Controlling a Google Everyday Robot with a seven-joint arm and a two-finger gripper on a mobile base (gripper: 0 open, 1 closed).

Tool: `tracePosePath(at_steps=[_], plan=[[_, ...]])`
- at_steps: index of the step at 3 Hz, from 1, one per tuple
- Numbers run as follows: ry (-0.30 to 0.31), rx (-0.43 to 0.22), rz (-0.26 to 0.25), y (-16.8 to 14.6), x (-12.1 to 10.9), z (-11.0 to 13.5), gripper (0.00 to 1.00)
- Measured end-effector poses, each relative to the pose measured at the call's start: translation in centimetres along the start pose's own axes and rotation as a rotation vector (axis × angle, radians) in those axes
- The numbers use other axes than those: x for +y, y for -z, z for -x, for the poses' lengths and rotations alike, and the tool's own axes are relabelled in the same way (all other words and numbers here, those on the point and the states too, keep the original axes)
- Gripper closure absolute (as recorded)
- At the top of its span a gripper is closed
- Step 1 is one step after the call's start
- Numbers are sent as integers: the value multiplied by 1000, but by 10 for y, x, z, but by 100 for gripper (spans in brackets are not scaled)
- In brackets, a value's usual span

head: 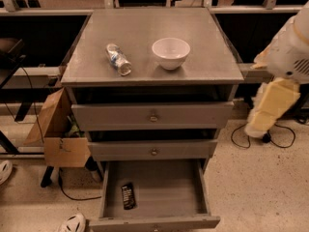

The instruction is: Pick rxbar chocolate from bottom drawer and place on counter

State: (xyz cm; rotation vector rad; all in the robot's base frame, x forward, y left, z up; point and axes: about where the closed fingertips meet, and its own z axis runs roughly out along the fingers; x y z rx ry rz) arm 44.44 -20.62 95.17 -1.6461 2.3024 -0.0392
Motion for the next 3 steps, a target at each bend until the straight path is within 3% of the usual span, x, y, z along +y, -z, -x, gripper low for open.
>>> tracePosePath(at_steps=[1, 2, 3], plan=[[-196, -84, 110, -65, 24, 14, 0], [-419, -202, 259, -127, 72, 52, 0], [-481, -225, 285, -149, 87, 60, 0]])
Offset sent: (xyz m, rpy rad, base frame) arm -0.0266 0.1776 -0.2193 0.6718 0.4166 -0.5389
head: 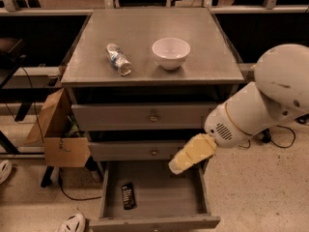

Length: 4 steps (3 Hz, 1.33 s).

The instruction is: Pick rxbar chocolate from bottom drawer and place on counter

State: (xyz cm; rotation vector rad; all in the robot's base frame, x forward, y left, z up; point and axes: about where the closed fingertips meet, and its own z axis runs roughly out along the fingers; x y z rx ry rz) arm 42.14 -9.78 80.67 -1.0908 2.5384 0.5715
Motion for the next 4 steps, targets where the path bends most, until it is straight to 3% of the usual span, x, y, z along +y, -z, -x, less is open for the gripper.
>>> tracePosePath(at_steps=[1, 2, 3, 4], plan=[[2, 1, -2, 0, -1, -1, 0], [16, -30, -35, -1, 10, 3, 0], [23, -85, 35, -50, 33, 5, 0], [-8, -127, 209, -145, 66, 6, 0]])
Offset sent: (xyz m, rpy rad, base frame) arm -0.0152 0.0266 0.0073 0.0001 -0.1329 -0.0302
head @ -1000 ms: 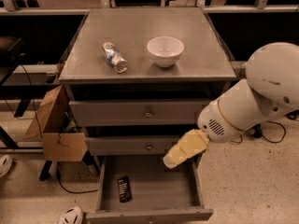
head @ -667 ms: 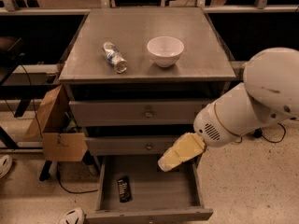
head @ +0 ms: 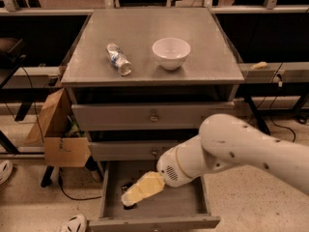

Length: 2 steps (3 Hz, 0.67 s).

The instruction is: Pick rxbar chocolate from bottom drawer and place on counter

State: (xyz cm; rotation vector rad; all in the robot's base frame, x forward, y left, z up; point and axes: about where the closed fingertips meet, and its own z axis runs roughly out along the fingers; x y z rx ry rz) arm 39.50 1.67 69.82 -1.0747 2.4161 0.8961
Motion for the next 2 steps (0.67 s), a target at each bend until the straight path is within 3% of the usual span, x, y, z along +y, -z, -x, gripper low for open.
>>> tracePosePath(at_steps=[1, 2], plan=[[-34, -23, 97, -89, -5, 1, 0], [-81, -53, 109, -118, -19, -1, 0]])
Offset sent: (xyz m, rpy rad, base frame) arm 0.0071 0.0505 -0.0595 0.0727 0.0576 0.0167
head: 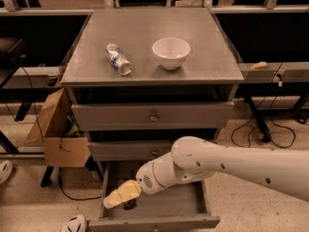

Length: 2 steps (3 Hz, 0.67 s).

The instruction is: Pick rxbar chocolate from bottom drawer and place on counter

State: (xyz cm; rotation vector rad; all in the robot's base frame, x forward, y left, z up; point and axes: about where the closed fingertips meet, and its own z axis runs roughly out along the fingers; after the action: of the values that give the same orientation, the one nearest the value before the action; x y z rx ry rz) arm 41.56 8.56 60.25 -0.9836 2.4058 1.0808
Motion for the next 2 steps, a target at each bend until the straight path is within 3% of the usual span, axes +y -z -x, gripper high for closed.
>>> tracePosePath(at_steps=[1, 2], plan=[[0, 0, 0, 0, 0, 0, 0], [36, -65, 38, -2, -5, 4, 0]])
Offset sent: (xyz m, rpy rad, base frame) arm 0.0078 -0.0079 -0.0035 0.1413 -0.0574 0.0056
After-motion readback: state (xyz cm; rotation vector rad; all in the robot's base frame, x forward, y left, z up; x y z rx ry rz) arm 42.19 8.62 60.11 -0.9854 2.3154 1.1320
